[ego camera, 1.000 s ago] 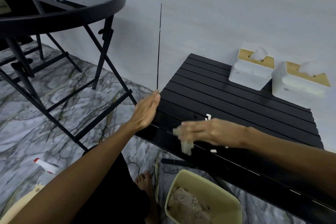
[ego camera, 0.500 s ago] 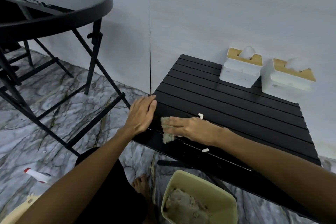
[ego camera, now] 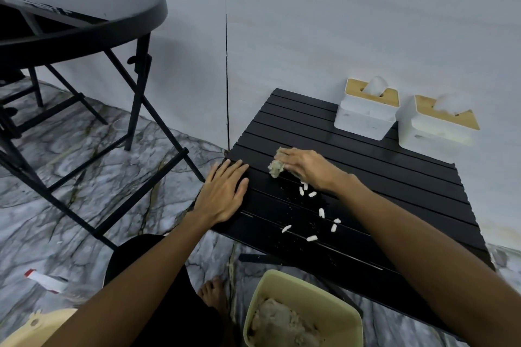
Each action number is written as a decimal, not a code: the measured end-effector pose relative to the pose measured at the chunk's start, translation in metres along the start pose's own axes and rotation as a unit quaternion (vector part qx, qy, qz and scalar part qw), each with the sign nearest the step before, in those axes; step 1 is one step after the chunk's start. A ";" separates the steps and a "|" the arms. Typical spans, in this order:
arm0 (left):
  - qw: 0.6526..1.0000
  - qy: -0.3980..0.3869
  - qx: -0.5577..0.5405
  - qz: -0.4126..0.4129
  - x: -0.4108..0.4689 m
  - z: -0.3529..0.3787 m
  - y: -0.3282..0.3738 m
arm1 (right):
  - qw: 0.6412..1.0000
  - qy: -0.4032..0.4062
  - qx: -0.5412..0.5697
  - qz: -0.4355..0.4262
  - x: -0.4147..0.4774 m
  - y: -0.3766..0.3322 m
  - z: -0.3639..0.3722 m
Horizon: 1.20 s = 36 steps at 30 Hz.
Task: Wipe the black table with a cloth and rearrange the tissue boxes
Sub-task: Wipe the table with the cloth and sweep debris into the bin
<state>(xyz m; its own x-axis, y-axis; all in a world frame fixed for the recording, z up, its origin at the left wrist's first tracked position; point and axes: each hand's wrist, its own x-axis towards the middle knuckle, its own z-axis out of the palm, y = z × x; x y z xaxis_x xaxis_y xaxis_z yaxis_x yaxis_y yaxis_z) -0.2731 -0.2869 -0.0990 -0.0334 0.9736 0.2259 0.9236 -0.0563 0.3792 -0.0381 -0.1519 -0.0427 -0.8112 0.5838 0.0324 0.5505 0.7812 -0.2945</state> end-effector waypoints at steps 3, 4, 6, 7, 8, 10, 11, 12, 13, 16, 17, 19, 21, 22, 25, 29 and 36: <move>1.000 -0.002 0.007 0.004 0.000 0.001 0.000 | 1.000 -0.026 0.004 -0.003 -0.007 0.004 0.015; 1.000 -0.004 0.010 0.005 0.000 0.001 0.000 | 0.999 -0.024 0.005 -0.019 -0.013 0.005 0.018; 1.000 -0.008 0.011 0.006 0.000 0.002 0.000 | 0.998 -0.017 0.020 -0.050 -0.029 0.004 0.020; 1.000 -0.008 0.010 0.005 0.000 0.002 0.000 | 0.998 -0.009 0.032 -0.062 -0.038 0.002 0.019; 1.000 -0.008 0.008 0.005 -0.001 0.002 0.000 | 0.996 0.002 0.042 -0.075 -0.047 -0.002 0.019; 1.000 -0.010 0.005 0.006 -0.001 0.001 0.001 | 0.994 0.009 0.063 -0.087 -0.064 -0.008 0.019; 1.000 -0.010 0.004 0.006 -0.001 0.001 0.001 | 0.993 0.009 0.079 -0.091 -0.072 -0.012 0.018; 1.000 -0.011 0.003 0.006 -0.001 0.001 0.001 | 0.991 0.016 0.097 -0.096 -0.079 -0.012 0.019; 1.000 -0.012 0.002 0.005 -0.001 0.000 0.002 | 0.989 0.030 0.114 -0.093 -0.085 -0.012 0.018; 1.000 -0.017 0.000 0.004 -0.001 0.000 0.002 | 0.977 0.106 0.181 -0.021 -0.095 -0.010 0.004; 1.000 -0.018 0.000 0.004 -0.001 0.000 0.002 | 0.972 0.134 0.193 0.017 -0.096 -0.006 -0.002; 1.000 -0.018 0.000 0.004 -0.001 0.000 0.002 | 0.965 0.173 0.185 0.068 -0.093 0.000 -0.013; 1.000 -0.019 0.002 0.003 -0.001 -0.001 0.002 | 0.968 0.159 0.165 0.099 -0.086 0.010 -0.011; 1.000 -0.020 0.003 0.002 -0.001 -0.001 0.003 | 0.973 0.125 0.159 0.114 -0.083 0.014 -0.006; 1.000 -0.020 0.008 0.008 -0.001 -0.002 0.004 | 0.985 0.066 0.098 0.126 -0.078 0.023 0.019; 1.000 -0.019 0.012 0.021 -0.002 -0.002 0.005 | 0.984 0.108 0.125 0.068 -0.092 0.021 0.028; 0.999 -0.029 0.011 0.037 -0.007 0.001 0.013 | 0.961 0.102 0.255 0.014 -0.142 -0.015 0.024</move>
<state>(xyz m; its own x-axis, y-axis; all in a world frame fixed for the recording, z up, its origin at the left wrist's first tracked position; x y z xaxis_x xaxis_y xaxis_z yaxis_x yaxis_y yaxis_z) -0.2608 -0.2948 -0.0964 0.0562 0.9781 0.2006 0.9310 -0.1239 0.3434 0.0643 -0.2523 -0.0661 -0.7131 0.6749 0.1899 0.3603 0.5851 -0.7265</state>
